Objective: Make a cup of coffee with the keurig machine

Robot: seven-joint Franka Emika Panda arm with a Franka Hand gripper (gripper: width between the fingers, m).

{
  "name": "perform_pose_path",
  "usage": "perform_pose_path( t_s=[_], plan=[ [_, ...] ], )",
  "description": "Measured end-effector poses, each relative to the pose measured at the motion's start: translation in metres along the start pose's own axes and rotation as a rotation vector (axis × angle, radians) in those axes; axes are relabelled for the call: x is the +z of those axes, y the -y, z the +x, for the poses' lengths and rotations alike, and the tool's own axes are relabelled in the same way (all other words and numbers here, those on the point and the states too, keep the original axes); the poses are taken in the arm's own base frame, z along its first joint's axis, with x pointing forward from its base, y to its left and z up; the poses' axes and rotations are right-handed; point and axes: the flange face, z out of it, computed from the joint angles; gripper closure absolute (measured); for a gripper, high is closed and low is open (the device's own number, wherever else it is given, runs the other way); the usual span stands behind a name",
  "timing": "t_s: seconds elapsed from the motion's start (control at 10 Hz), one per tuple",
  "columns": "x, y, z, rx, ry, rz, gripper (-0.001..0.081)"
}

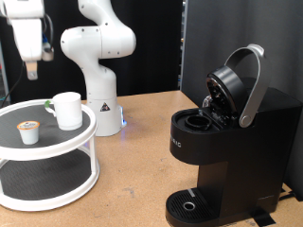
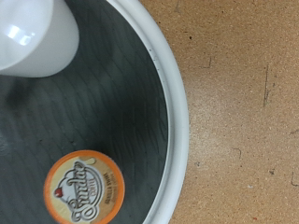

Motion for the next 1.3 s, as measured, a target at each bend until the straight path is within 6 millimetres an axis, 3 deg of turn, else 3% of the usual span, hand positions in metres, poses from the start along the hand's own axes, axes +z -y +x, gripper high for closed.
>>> perform_pose_path(
  t_s=[0.3, 0.6, 1.3],
  plan=[
    [0.040, 0.013, 0.002, -0.058, -0.006, -0.007, 0.0001],
    [0.069, 0.023, -0.009, -0.089, -0.028, -0.018, 0.0001],
    [0.102, 0.028, -0.031, -0.069, -0.025, -0.063, 0.0001]
  ],
)
